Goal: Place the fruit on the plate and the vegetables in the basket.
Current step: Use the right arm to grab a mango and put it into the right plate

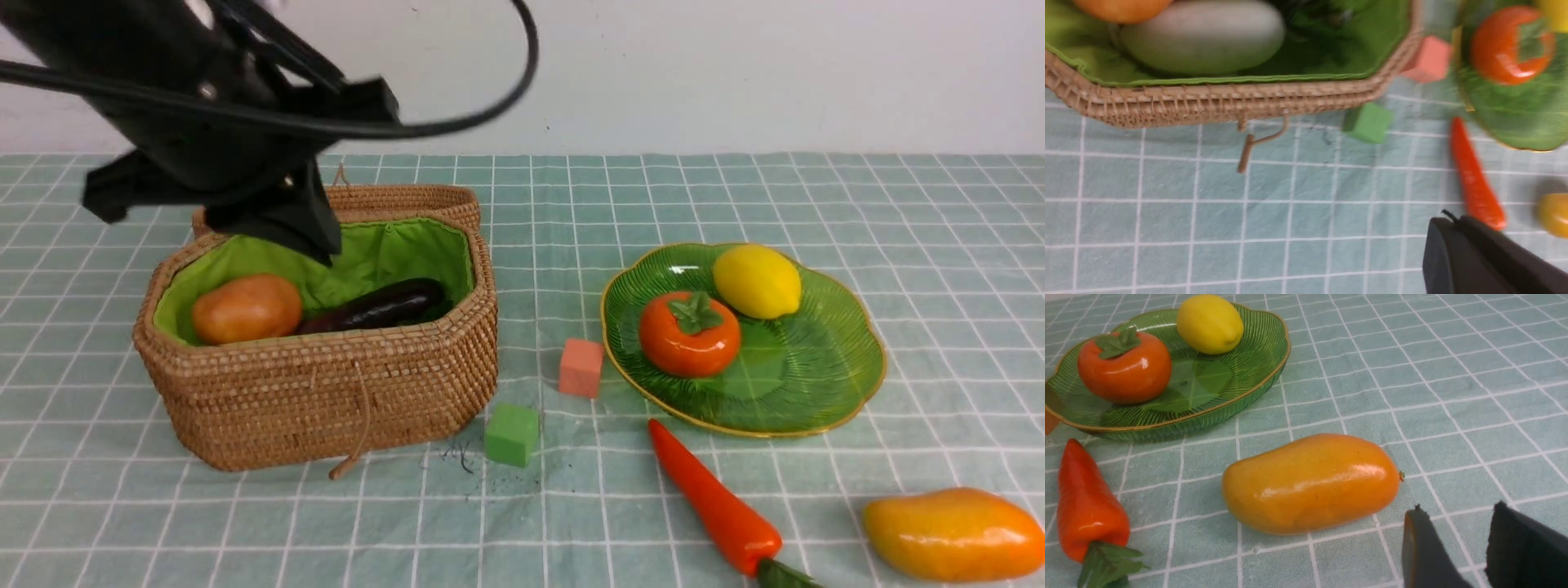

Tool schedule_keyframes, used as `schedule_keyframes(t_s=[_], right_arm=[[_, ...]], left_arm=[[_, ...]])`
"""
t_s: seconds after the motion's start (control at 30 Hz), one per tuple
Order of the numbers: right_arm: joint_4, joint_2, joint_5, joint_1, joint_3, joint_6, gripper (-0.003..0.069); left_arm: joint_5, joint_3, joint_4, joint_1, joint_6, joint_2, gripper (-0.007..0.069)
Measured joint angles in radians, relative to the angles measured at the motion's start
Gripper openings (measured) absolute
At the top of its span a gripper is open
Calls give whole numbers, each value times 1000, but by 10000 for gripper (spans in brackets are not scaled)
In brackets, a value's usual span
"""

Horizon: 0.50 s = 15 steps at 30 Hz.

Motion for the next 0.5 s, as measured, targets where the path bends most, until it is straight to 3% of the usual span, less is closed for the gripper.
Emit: schedule_keyframes(t_s=[0.27,0.5], right_arm=[[0,0,0,0,0,0,244],[0,0,0,0,0,0,244]], left_arm=[[1,168,-5,0,0,-325,-13],[1,498,26,0,0,-643,-13]])
